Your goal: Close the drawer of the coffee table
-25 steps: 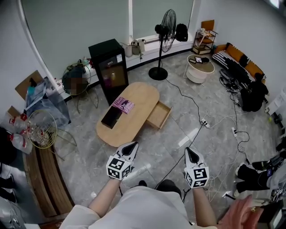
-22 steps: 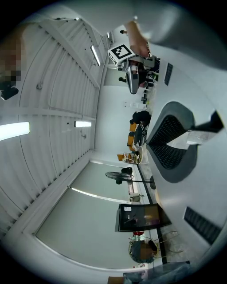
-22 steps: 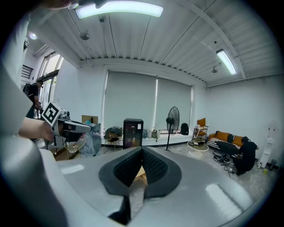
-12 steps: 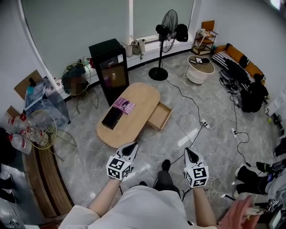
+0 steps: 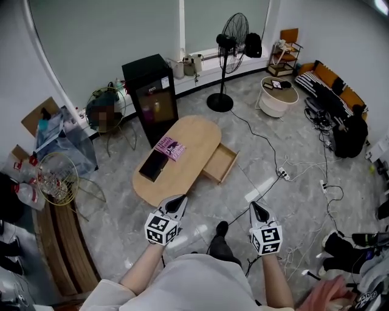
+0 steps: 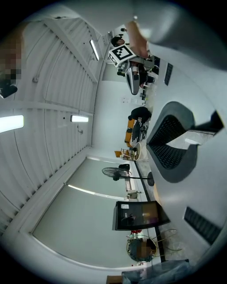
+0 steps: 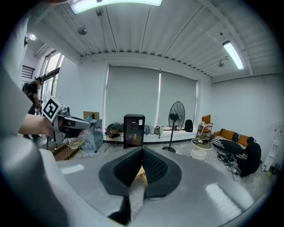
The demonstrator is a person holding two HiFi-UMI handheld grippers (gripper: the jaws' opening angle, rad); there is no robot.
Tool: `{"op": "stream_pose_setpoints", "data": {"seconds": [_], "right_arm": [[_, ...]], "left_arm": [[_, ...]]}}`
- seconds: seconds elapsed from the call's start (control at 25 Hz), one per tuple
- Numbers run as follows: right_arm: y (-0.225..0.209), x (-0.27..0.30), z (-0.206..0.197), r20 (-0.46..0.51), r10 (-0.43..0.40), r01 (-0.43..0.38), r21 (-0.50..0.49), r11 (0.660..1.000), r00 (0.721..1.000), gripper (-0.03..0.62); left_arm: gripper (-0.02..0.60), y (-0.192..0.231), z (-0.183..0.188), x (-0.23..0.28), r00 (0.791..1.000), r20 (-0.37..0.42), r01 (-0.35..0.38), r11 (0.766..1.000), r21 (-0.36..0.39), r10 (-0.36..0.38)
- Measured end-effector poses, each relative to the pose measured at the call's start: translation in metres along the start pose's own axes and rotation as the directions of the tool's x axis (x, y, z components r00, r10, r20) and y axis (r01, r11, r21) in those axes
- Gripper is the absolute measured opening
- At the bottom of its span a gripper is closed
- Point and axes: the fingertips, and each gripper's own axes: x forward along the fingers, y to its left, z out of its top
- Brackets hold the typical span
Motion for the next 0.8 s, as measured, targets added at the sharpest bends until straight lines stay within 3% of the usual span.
{"op": "stream_pose_setpoints", "data": {"seconds": [0.8], "right_arm": [[-0.141,0.164,0.018,-0.079,0.143,-0.146,-0.040,0.988,0.987,0.011]], "left_arm": [[0.008,0.051,0.047,0.176,0.993,-0.026,-0.115,0.993,-0.033,0.114]]}}
